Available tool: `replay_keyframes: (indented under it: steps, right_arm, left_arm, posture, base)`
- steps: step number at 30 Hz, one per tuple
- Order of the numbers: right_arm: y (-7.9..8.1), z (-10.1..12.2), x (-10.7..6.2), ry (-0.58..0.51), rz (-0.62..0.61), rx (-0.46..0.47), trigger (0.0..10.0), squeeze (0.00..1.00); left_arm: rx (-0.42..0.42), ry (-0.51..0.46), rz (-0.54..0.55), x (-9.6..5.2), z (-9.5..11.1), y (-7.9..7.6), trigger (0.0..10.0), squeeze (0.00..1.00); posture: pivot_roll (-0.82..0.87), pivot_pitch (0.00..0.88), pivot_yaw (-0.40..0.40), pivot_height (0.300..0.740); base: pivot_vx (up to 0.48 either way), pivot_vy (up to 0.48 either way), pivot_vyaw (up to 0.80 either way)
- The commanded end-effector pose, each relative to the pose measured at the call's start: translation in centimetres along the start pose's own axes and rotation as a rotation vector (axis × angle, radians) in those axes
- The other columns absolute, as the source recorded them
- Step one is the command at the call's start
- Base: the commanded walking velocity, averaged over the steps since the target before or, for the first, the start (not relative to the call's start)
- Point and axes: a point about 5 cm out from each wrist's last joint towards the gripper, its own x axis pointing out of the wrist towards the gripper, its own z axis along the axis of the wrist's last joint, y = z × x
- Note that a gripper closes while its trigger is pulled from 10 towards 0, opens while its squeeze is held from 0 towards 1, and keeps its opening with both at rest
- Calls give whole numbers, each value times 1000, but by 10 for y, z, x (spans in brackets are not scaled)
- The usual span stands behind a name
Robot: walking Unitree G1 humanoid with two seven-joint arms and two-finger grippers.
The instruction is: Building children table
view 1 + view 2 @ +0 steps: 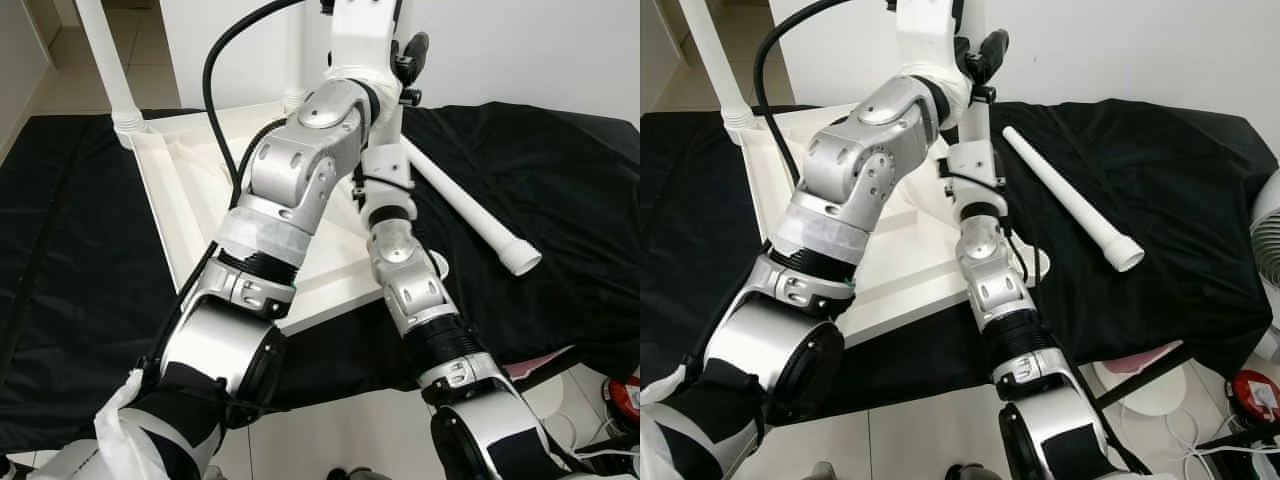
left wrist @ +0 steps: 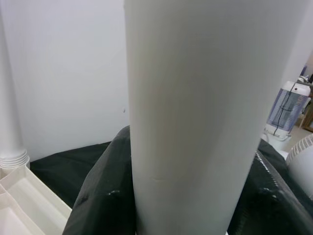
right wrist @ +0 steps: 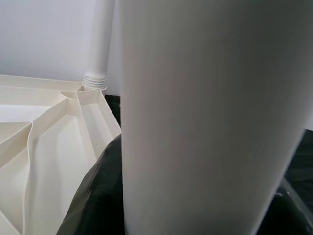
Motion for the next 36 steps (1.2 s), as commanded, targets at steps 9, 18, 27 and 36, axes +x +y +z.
replay_keyframes:
  steps: [9,18,27,36]
  right_arm:
    - [0,-2,1,9,-14,22,0,0]
    - [3,-2,2,16,-8,66,10000,0]
    - [-6,-3,5,35,-38,132,10000,0]
    - [-25,-6,7,45,-88,166,10000,0]
  left_arm:
    - [73,-27,-18,2,10,-9,10000,0]
    - [55,-63,-102,0,11,-19,10000,1000]
    - [103,-87,-140,-7,8,-22,10000,0]
    - [113,-93,-134,-16,-3,-10,10000,0]
  posture:
    - [55,33,-59,740]
    - [55,35,-57,740]
    - [54,30,-55,740]
    - [55,25,-53,740]
  base:
    - [0,0,0]
    - [0,0,0]
    - [0,0,0]
    - [0,0,0]
